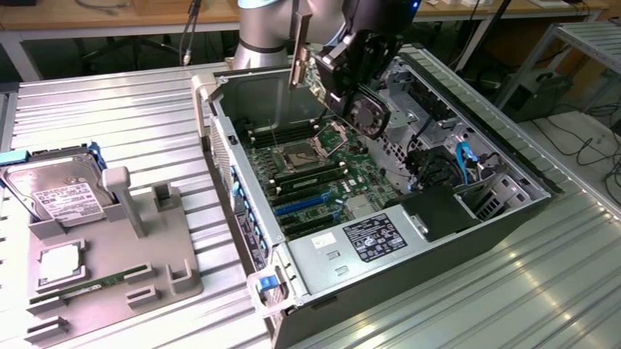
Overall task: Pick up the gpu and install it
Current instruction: 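Insert the gpu into the slot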
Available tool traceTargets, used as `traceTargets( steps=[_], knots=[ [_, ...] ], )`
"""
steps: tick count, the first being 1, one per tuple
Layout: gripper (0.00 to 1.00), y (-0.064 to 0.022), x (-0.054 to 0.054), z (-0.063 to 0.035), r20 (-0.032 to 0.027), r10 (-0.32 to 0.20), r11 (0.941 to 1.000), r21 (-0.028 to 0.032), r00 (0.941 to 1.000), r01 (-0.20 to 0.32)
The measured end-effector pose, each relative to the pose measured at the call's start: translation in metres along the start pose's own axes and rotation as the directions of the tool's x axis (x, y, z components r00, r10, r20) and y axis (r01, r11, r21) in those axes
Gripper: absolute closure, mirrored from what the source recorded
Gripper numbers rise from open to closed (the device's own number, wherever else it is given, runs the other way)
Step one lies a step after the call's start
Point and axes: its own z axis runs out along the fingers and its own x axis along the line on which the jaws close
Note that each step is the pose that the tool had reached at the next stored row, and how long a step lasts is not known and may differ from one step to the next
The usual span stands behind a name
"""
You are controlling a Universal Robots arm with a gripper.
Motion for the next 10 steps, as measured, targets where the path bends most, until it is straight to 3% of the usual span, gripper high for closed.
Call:
traceTargets(
  steps=[10],
  knots=[
    [0.72,0.0000,0.0000,0.0000,-0.0031,-0.074,0.9973,-0.0004,0.9973,0.074]
  ],
)
